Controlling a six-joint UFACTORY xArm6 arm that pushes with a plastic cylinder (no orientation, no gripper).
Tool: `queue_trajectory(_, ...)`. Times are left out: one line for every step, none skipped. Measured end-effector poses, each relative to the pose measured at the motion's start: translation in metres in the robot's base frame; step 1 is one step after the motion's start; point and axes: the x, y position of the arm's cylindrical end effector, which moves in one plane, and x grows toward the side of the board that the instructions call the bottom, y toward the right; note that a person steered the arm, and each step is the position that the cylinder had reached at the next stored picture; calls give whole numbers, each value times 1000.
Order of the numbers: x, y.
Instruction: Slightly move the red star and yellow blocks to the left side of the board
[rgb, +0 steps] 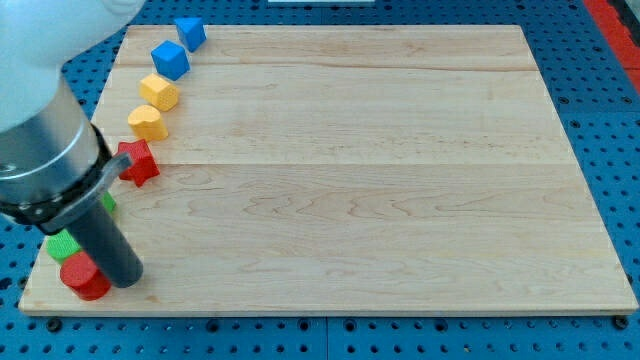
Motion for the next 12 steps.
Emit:
queue_trajectory(5,-15)
queue_trajectory(8,-16)
queue_trajectory(8,-16)
queue_trajectory(-13,8)
queue_trajectory(-56,28)
queue_trajectory(-89,34)
queue_trajectory(-115,38)
queue_trajectory(-134,25)
queue_trajectory(-136,5)
queue_trajectory(-137,1)
queue_trajectory(-164,42)
queue_trajectory(-193,64)
